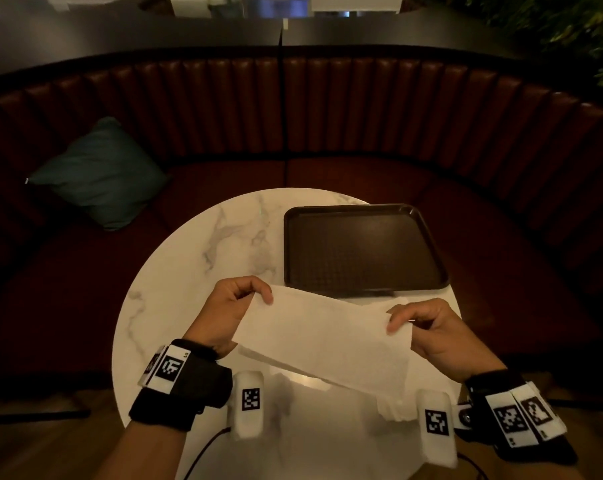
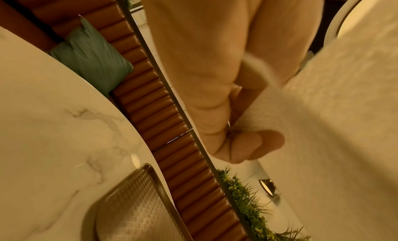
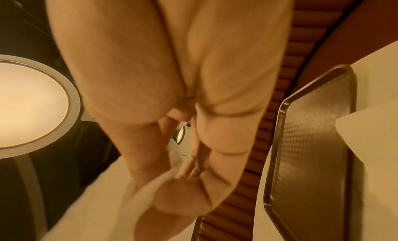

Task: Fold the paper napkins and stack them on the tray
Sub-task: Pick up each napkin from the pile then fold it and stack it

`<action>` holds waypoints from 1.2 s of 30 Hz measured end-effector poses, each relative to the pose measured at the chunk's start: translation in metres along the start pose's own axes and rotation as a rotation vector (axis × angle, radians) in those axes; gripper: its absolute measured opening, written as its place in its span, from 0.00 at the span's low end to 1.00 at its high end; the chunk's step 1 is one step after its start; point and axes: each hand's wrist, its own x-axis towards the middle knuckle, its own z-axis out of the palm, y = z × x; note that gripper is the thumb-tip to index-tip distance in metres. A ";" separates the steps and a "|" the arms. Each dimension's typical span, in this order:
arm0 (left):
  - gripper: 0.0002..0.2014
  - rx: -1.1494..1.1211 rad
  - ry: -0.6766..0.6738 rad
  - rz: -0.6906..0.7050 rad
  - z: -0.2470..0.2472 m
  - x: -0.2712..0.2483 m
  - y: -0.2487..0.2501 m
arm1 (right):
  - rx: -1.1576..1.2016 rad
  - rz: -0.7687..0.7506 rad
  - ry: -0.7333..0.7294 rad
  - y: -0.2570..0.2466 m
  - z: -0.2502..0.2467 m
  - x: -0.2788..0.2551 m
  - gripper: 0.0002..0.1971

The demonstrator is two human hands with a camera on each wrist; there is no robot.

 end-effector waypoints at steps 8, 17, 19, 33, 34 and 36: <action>0.07 0.291 0.050 -0.012 0.024 0.016 -0.014 | -0.105 0.189 0.115 0.030 -0.010 -0.029 0.05; 0.04 0.819 -0.102 0.129 0.122 0.080 -0.075 | -0.156 0.328 0.657 0.100 -0.014 -0.079 0.09; 0.11 0.929 -0.164 0.178 0.147 0.096 -0.082 | -0.200 0.382 0.681 0.115 -0.016 -0.087 0.12; 0.32 1.321 -0.629 0.043 0.204 0.141 -0.119 | -0.399 0.574 0.808 0.162 -0.003 -0.077 0.14; 0.33 1.348 -0.636 0.049 0.204 0.143 -0.123 | -0.424 0.588 0.812 0.164 -0.004 -0.077 0.14; 0.34 1.423 -0.667 0.038 0.203 0.147 -0.131 | -0.538 0.631 0.776 0.163 -0.006 -0.074 0.15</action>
